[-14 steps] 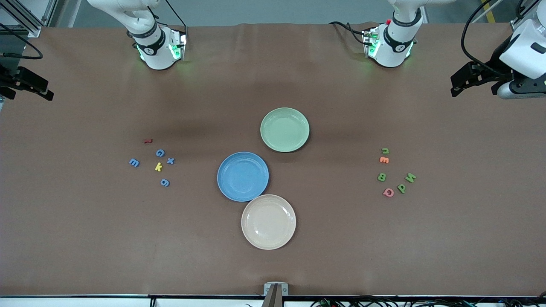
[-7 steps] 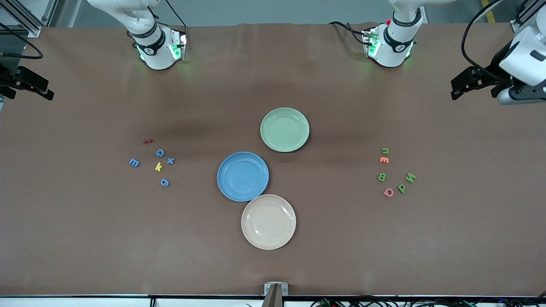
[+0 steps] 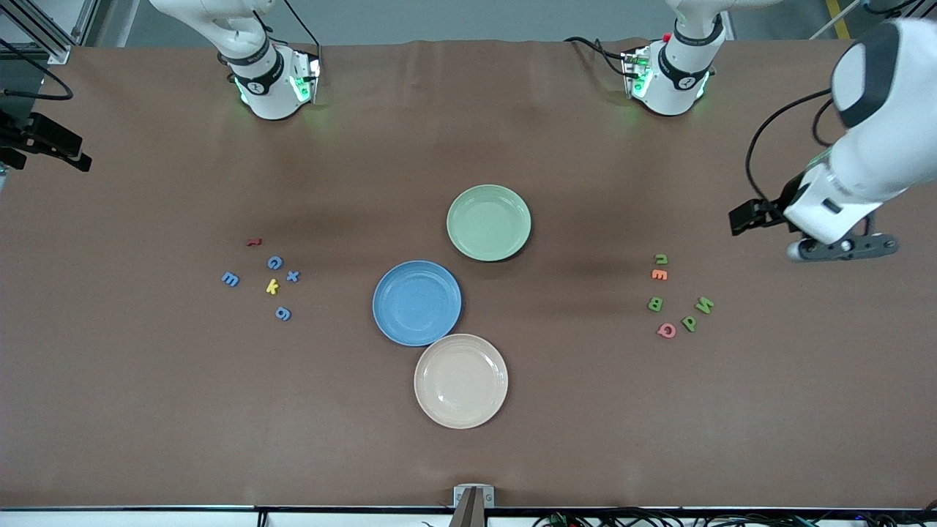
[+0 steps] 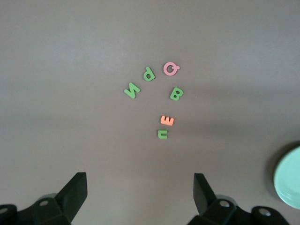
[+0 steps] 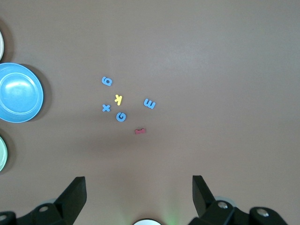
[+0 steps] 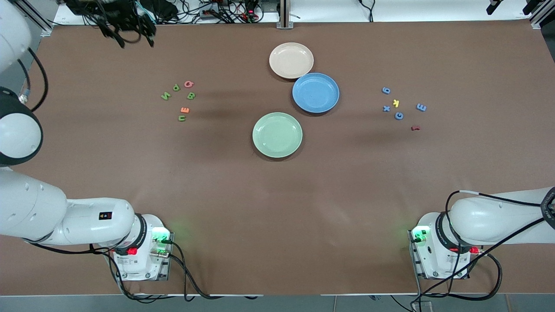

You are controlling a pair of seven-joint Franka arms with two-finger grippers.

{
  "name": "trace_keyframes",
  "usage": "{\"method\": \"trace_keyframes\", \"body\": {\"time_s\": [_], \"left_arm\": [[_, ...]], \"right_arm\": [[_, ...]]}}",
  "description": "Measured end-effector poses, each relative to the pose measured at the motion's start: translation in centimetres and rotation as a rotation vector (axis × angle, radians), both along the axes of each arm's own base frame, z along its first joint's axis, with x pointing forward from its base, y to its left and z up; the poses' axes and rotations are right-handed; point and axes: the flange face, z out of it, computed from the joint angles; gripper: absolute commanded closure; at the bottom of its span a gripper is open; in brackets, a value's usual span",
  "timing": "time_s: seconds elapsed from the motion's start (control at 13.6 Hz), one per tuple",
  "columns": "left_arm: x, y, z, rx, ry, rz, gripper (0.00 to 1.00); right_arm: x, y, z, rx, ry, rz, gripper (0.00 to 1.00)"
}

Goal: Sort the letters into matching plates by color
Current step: 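Reach the left gripper to green letters while the right gripper reaches blue letters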

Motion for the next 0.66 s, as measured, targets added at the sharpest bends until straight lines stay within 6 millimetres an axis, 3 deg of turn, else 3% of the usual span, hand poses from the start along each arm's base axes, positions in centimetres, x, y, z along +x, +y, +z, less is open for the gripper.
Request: {"method": "trace_keyframes", "body": {"time_s": [0.15, 0.29, 0.44, 0.66], "left_arm": [[-0.5, 0.0, -4.5, -0.004, -0.02, -0.002, 0.0], [-1.6, 0.1, -9.1, -0.008, -0.029, -0.004, 0.0], [-2.7, 0.2, -12.9, -0.01, -0.013, -0.004, 0.01], [-4.0, 0.3, -16.4, -0.015, -0.019, -0.005, 0.05]], "right_arm": [[0.4, -0.1, -0.5, 0.0, 0.007, -0.002, 0.0], [2.2, -0.3, -2.6, -0.003, 0.005, -0.004, 0.0], [5.2, -1.0, -6.6, -0.008, 0.014, -0.015, 0.0], [8.5, -2.3, -12.6, -0.013, 0.044, -0.033, 0.0]]}}
